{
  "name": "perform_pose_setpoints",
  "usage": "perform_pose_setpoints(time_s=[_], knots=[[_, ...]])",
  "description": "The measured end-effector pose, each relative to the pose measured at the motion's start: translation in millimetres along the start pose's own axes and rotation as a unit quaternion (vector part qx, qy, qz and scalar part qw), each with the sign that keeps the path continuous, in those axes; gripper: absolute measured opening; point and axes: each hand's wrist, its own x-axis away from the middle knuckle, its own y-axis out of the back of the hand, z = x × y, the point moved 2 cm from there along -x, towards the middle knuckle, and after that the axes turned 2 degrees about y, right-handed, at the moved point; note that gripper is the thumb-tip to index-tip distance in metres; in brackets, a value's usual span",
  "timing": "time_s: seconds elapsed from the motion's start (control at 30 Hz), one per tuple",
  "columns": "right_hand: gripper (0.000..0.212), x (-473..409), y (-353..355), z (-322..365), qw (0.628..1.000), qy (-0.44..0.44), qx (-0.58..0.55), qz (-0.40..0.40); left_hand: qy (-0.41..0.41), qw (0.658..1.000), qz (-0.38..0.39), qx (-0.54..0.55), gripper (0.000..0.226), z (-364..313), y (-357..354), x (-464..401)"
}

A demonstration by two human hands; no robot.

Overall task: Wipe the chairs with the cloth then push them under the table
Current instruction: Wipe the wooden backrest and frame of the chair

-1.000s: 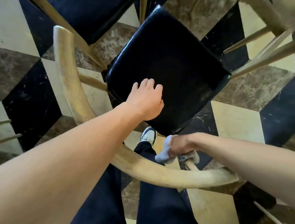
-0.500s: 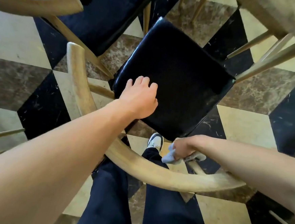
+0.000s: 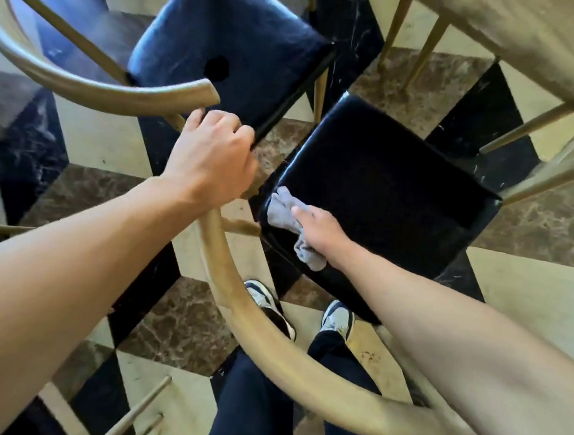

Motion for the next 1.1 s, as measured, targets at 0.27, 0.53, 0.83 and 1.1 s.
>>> perform_pose_setpoints(time_s=[0.27, 0.53, 0.83, 1.1], knots=[[0.036, -70, -78, 5, 0.999, 0.012, 0.026, -0.020, -0.055, 0.989, -0.049, 0.128, 0.022, 20, -15, -5], [0.049, -74, -110, 0, 0.997, 0.034, 0.052, -0.037, -0.036, 0.988, -0.067, 0.136, 0.016, 22, -22, -9], [0.055, 29, -90, 81, 0.961, 0.044, -0.269, 0.050, -0.005, 0.986, -0.059, 0.153, 0.020, 22, -16, -7], [0.045, -18, -103, 55, 0.973, -0.002, -0.228, -0.014, -0.004, 0.981, -0.098, 0.166, 0.020, 22, -20, -9]])
